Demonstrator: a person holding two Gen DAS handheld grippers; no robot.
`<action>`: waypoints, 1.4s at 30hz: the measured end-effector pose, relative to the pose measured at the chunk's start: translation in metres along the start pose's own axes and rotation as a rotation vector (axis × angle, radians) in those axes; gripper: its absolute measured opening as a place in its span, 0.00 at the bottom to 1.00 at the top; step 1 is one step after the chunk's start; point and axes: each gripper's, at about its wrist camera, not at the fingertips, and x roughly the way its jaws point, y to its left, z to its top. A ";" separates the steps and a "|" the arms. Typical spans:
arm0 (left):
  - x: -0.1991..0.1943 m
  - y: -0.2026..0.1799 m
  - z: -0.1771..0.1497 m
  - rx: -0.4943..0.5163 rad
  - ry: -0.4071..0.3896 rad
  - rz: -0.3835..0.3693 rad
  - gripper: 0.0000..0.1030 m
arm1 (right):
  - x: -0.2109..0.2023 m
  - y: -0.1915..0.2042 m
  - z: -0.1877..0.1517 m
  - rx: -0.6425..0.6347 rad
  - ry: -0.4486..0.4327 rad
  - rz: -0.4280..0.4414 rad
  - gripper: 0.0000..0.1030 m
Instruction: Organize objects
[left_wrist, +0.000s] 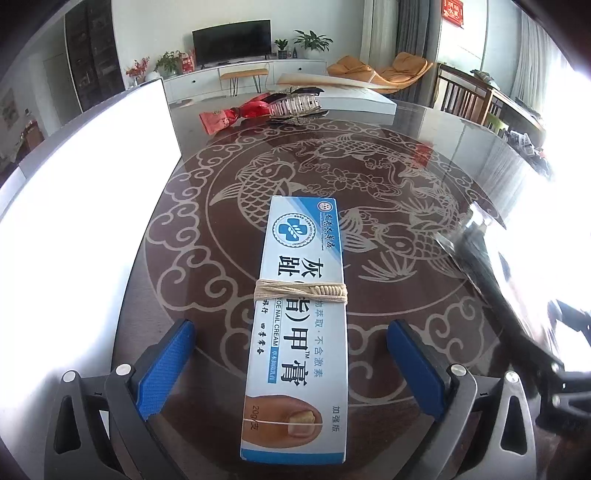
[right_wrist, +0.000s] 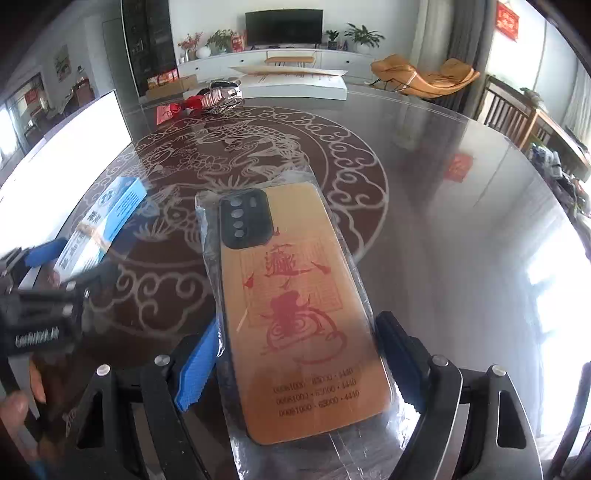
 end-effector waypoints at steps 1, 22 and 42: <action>0.000 0.000 0.000 0.000 0.001 0.000 1.00 | -0.004 -0.002 -0.008 0.007 -0.017 -0.007 0.84; 0.001 0.000 0.000 0.000 0.001 0.000 1.00 | -0.007 -0.002 -0.012 0.038 0.010 -0.004 1.00; 0.001 0.000 0.000 0.000 0.001 0.000 1.00 | -0.009 -0.002 -0.013 0.039 0.009 -0.006 1.00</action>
